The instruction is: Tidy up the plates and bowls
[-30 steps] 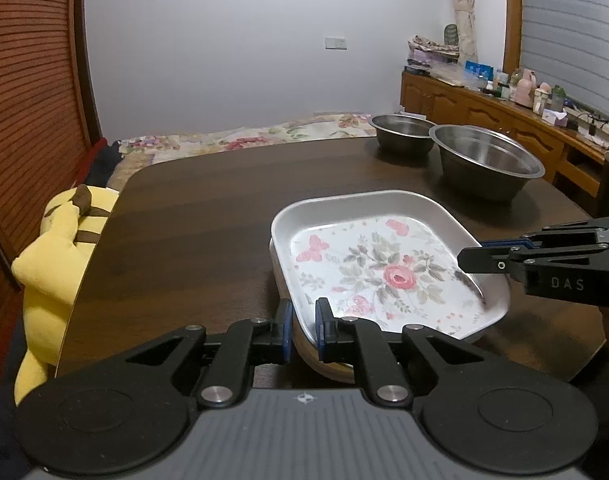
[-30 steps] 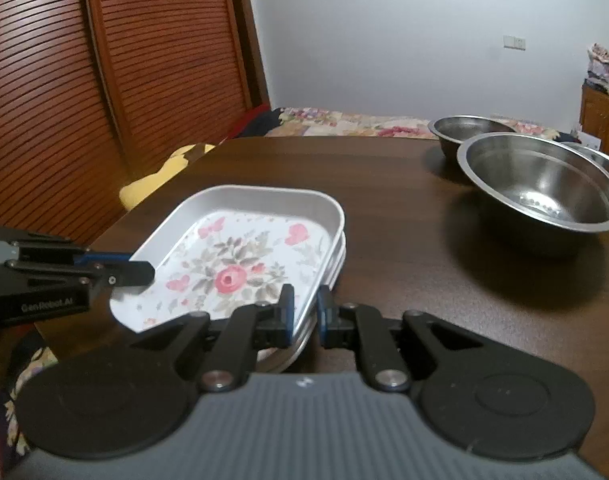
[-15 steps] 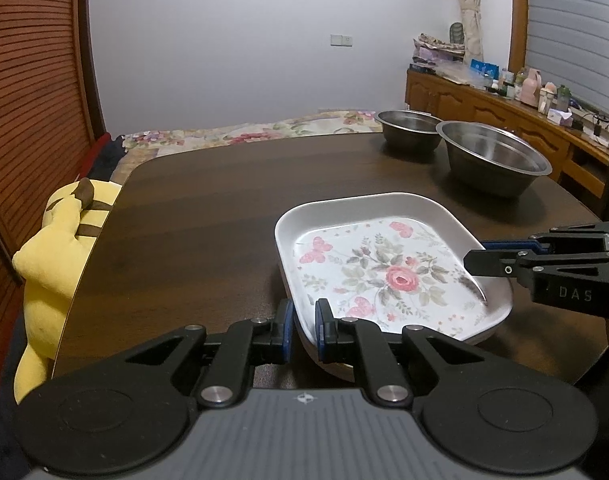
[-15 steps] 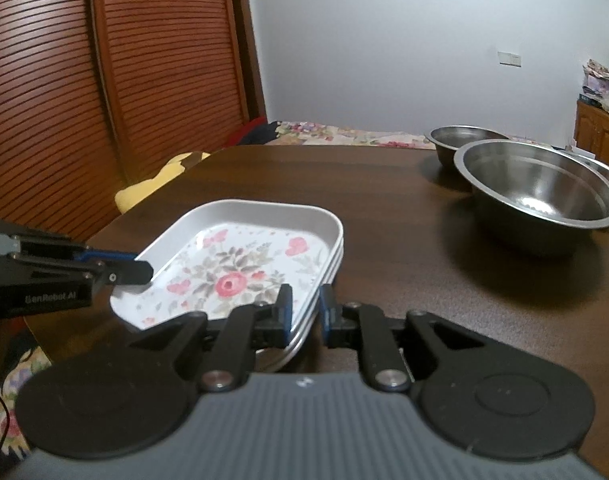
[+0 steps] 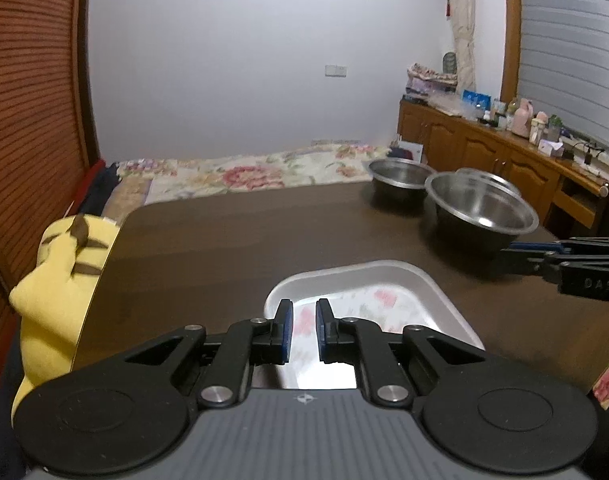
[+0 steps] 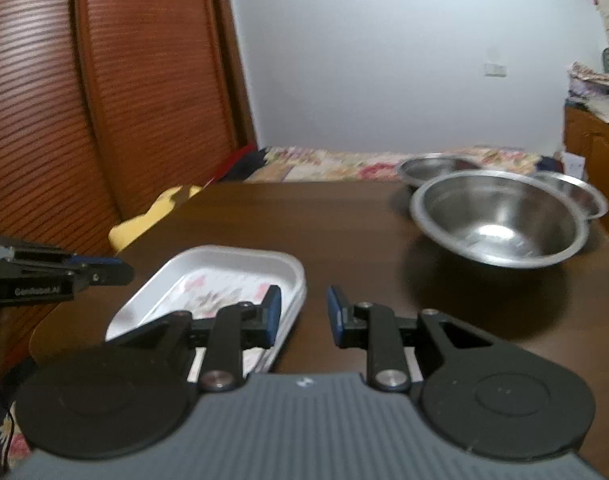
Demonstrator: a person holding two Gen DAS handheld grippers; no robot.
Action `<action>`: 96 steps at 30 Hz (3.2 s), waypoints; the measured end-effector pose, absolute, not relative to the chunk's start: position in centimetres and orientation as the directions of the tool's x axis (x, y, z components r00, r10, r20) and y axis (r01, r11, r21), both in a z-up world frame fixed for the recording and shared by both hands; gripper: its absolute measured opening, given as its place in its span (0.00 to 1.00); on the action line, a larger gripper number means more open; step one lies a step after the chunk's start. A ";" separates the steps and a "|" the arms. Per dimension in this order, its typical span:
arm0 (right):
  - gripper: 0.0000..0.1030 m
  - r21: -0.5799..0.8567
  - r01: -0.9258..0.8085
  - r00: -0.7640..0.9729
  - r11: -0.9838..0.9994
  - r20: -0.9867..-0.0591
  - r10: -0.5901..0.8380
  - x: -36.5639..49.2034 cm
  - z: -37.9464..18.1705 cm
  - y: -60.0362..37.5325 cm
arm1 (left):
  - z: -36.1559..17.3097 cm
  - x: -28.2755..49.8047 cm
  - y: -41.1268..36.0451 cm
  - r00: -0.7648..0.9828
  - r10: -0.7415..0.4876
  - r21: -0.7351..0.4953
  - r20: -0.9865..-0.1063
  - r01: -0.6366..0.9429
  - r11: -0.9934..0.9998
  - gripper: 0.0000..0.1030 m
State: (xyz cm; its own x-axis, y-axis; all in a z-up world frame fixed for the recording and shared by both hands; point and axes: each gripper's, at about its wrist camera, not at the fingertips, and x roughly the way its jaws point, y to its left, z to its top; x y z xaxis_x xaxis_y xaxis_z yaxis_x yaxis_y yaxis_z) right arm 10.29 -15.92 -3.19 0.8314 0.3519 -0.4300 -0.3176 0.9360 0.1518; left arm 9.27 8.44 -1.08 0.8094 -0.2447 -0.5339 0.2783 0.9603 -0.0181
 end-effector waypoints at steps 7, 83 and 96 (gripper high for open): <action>0.26 0.117 -0.232 0.888 0.966 -0.381 0.259 10.2 -1.3 -20.4 | 0.6 11.2 4.5 0.807 -0.299 -0.003 -0.510 0.346 0.938 0.13; 0.20 0.407 -0.024 0.829 0.913 -0.502 0.246 18.9 -6.0 -30.7 | -3.0 25.6 -8.8 0.649 -0.390 -0.132 -0.653 0.410 0.903 0.17; 0.20 0.415 -0.049 0.828 0.909 -0.492 0.270 16.8 -5.0 -30.4 | -1.3 22.3 -7.2 0.654 -0.427 -0.161 -0.624 0.428 0.890 0.16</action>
State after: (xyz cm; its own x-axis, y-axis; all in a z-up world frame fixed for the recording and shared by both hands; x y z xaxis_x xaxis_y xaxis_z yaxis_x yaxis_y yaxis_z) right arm 16.83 -30.43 -5.03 0.8278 0.2695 -0.4920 -0.0492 0.9085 0.4149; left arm 22.33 -7.21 -1.26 0.6541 -0.4272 -0.6242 0.4278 0.8895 -0.1605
